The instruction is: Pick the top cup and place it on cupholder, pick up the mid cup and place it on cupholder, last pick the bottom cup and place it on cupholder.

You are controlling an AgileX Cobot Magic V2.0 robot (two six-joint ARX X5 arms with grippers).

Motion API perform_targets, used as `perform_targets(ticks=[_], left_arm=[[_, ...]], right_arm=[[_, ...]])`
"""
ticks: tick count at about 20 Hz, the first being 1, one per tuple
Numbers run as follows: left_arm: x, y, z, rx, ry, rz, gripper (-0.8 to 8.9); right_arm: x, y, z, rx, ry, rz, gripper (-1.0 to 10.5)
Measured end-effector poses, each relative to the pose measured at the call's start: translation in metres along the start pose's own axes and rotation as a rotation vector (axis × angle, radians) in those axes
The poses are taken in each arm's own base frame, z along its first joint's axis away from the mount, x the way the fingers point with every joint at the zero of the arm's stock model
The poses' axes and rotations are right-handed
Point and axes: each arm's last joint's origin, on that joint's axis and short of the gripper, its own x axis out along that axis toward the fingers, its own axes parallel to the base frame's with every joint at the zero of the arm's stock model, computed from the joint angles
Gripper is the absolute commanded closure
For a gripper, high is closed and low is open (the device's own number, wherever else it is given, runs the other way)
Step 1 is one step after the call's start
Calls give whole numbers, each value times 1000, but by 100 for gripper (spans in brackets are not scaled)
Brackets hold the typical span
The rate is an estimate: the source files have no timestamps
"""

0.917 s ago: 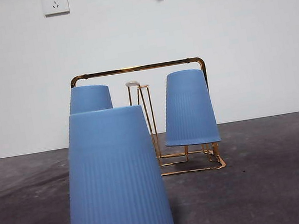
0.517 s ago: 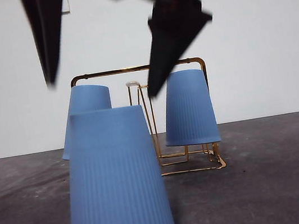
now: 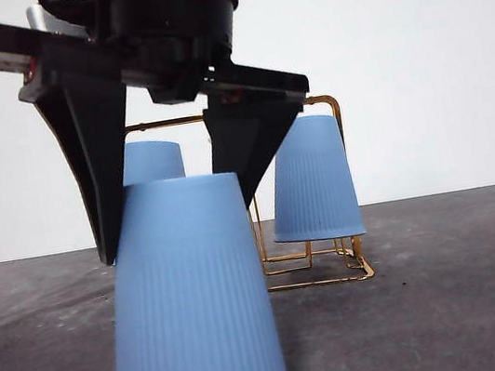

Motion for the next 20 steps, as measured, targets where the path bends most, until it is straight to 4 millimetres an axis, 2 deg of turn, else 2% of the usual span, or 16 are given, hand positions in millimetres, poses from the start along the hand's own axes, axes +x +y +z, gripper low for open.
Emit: perform_targets(ticks=[2,7,9,14,16,20], left_arm=[[0,0,0,0,0,0,189],[0,0,0,0,0,0,189],[0,0,0,0,-1,0,189],[0,0,0,1,-5,-1,189],[0,0,1,1,-7,-1,189],[0,0,1,1,-10,-1,189]], right_arm=[[-15,2,3,-2,-1,-44,861],[-83,7,24,-5,-135,-75,917],[-104,1,33,7,-209,-75,917],[-147,-33,58,106,-386,-123,917],[-158,-43,64,125,-439,-130,917],[-160,-57,70,140,-460,-147,917]])
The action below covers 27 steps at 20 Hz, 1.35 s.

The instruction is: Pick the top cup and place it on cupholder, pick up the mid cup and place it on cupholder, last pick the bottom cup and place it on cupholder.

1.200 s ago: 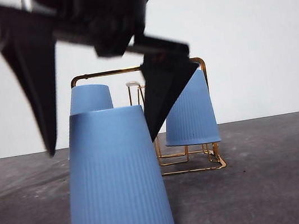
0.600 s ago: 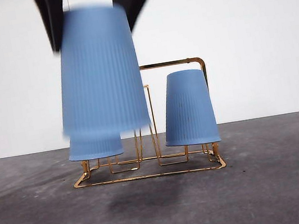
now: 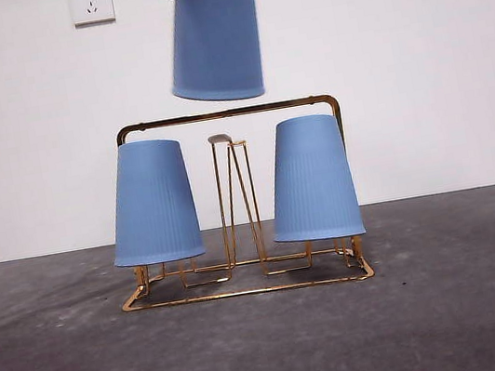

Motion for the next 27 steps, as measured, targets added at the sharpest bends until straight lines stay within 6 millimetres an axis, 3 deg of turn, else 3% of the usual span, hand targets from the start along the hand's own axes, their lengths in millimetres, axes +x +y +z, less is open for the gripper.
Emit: perform_targets(ticks=[4,17,20,24,27], left_arm=[[0,0,2,3,-22,-4,189],[0,-1,4,5,-46,-8,189],[0,-1,4,5,-46,-8,189],[0,-1,4,5,-45,-8,189],[0,-1,4,5,-46,-8,189]], right_arm=[[18,-2,6,-6,0,-17,917],[104,5,2,-34,149,-98,904],[112,3,3,-28,157,-97,804],[112,3,4,-27,151,-94,478],[109,3,3,-45,155,-94,448]])
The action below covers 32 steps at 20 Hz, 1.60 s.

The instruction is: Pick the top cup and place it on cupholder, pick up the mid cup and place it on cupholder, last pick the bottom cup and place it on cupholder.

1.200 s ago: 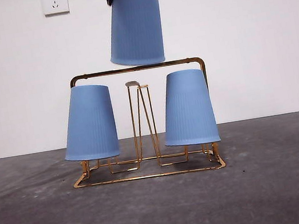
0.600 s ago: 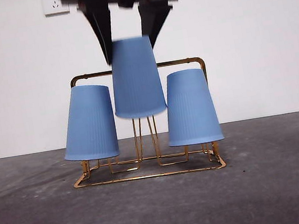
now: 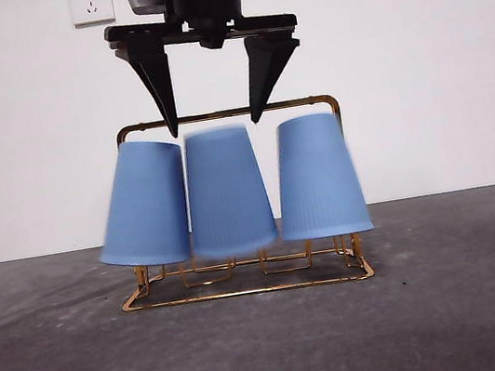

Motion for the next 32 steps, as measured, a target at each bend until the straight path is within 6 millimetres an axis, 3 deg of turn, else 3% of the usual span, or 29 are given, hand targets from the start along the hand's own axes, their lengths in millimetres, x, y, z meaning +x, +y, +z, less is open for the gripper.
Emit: perform_targets(ticks=[2,3,6,9,13,16,18,22,26,27,28,29,31,32], left_arm=[[0,0,0,0,-3,0,189],[0,0,0,0,-4,-1,189],[0,0,0,-3,-5,3,189],[0,0,2,-26,-22,3,189],[0,0,6,-69,-65,25,189],[0,2,7,-88,-88,92,189],[0,3,7,-92,-96,122,191],[5,3,8,-93,-120,117,194],[36,7,3,-101,-131,97,203],[46,9,-2,-108,-110,97,232],[58,12,-9,-117,-77,104,321],[67,14,-15,-123,-43,112,479],[74,16,-22,-132,-4,119,835],[75,16,-23,-135,1,120,781]], right_arm=[[-19,-5,-2,-13,-20,7,448],[-36,-10,-4,-20,-33,10,448],[-110,-36,-26,-22,-72,-30,448],[-151,-54,-47,-12,-163,-97,449],[-163,-76,-111,-43,-121,-117,449],[-174,-103,-179,-49,-129,-88,453],[-174,-116,-219,-51,-149,20,460],[-175,-127,-264,-49,-404,311,460],[-169,-136,-291,-42,-446,305,460],[-167,-137,-293,-40,-448,298,460],[-166,-137,-295,-39,-449,296,460],[-166,-138,-295,-39,-449,297,531],[-166,-137,-295,-39,-450,298,960],[-166,-137,-295,-38,-450,297,920]])
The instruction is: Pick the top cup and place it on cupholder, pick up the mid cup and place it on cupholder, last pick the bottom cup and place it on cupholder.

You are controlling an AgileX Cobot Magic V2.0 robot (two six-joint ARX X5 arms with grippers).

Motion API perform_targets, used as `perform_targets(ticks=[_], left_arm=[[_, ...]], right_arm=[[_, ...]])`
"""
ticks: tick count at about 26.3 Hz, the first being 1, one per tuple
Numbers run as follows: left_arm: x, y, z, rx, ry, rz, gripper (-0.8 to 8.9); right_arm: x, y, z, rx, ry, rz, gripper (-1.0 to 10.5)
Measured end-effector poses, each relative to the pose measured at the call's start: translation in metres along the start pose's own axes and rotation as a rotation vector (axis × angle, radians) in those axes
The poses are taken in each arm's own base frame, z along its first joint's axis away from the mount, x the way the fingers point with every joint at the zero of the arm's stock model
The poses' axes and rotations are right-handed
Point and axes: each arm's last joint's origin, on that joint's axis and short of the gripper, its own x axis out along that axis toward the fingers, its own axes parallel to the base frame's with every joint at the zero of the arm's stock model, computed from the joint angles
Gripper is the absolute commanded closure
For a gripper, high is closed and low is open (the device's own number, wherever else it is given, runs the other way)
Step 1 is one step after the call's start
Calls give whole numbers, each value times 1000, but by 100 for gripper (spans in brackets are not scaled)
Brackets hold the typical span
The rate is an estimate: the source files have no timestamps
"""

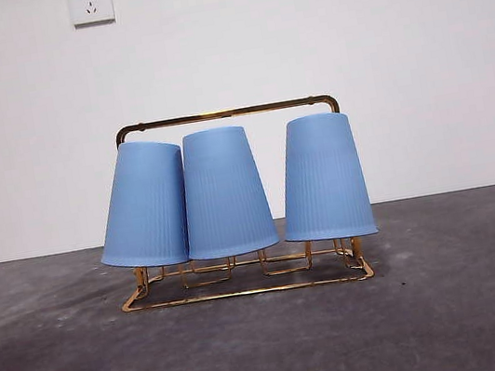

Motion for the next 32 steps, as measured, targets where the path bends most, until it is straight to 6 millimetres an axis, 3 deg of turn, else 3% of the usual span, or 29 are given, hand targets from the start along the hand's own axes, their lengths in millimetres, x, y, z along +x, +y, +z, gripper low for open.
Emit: perform_targets(ticks=[25,32], left_arm=[[0,5,2,-62,-34,48,798],[19,34,-12,-112,-103,316,794]], right_arm=[[0,2,8,7,-79,19,910],[0,2,8,6,-79,20,910]])
